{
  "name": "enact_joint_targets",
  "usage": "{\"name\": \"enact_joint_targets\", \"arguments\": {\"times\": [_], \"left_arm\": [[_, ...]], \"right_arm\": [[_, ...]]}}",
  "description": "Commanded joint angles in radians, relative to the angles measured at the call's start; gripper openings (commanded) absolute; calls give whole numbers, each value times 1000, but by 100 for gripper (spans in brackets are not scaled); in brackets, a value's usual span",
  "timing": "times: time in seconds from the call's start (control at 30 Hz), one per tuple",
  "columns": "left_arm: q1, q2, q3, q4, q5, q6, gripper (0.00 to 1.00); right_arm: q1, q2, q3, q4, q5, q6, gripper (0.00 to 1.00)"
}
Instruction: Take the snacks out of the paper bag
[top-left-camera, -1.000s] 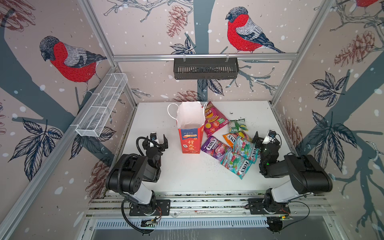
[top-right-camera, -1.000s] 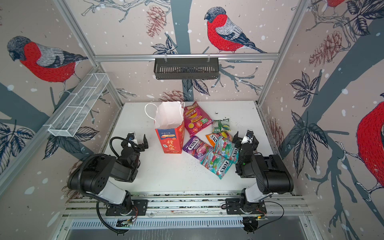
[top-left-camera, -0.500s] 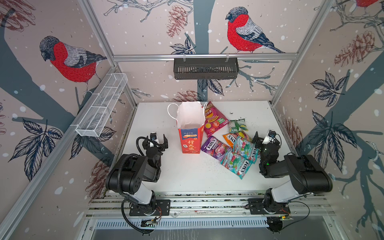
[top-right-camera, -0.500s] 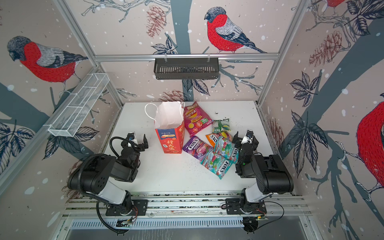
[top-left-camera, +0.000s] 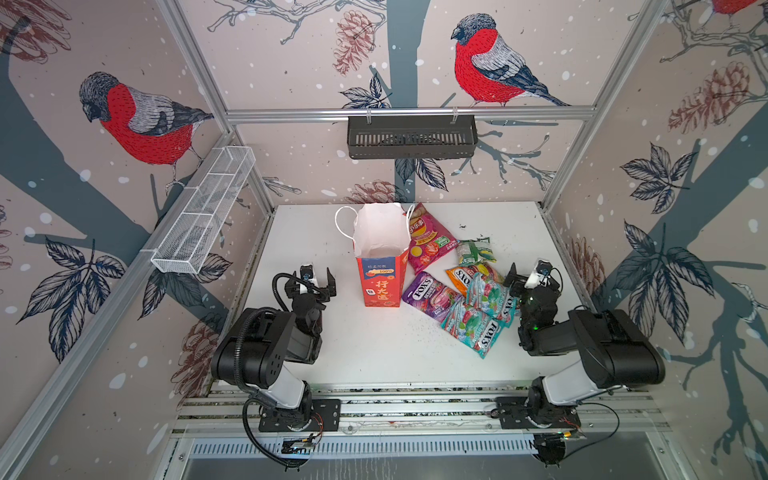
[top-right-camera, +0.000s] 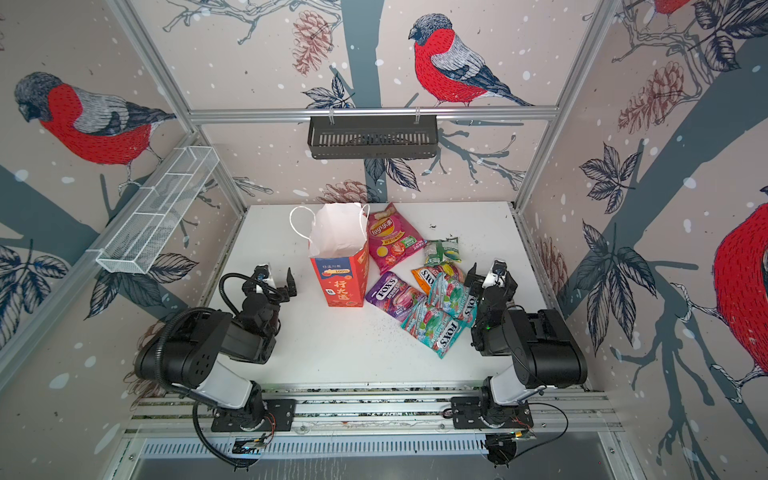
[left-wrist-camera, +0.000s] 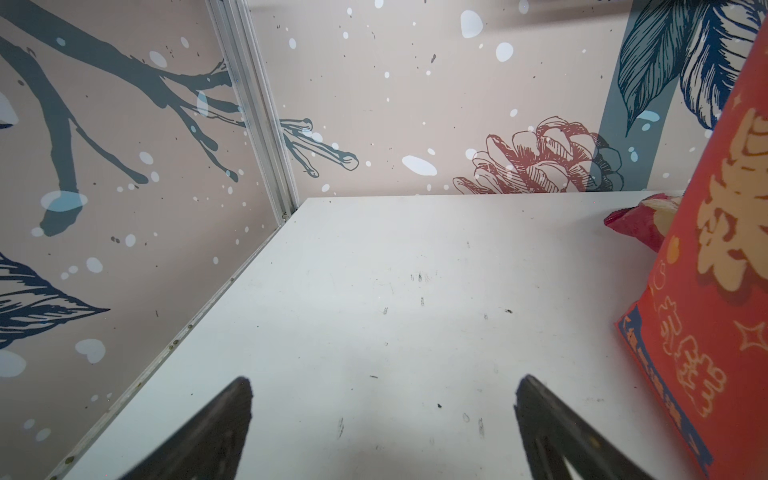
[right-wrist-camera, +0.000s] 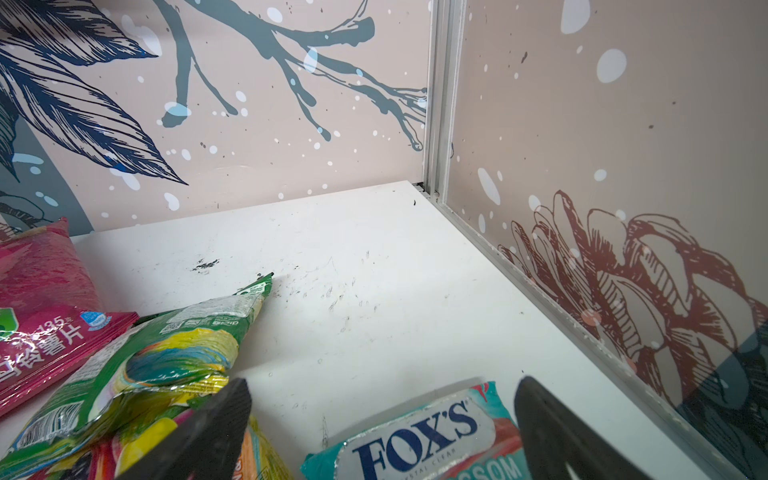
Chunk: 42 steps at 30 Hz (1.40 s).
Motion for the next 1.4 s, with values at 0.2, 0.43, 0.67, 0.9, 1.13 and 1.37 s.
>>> {"name": "enact_joint_targets", "arguments": {"times": [0.2,0.43,0.67,0.9,1.13,1.37], "left_arm": [[7,-3,14,15,1,-6,98],[10,-5,19,5,7,-8,98],[9,-4,19,4,9,-8,98],[9,-4,21,3,9,-9,98],[11,-4,23,0,11,-9,98],[13,-6,24,-11,18,-10,98]], "right_arm": [[1,0,0,22,-5,-5,99],[1,1,0,22,-5,-6,100],[1,0,0,22,-5,-5,100],[2,0,0,22,-5,-5,100],[1,0,-1,22,-4,-5,100],[1,0,0,22,-4,-6,99]]}}
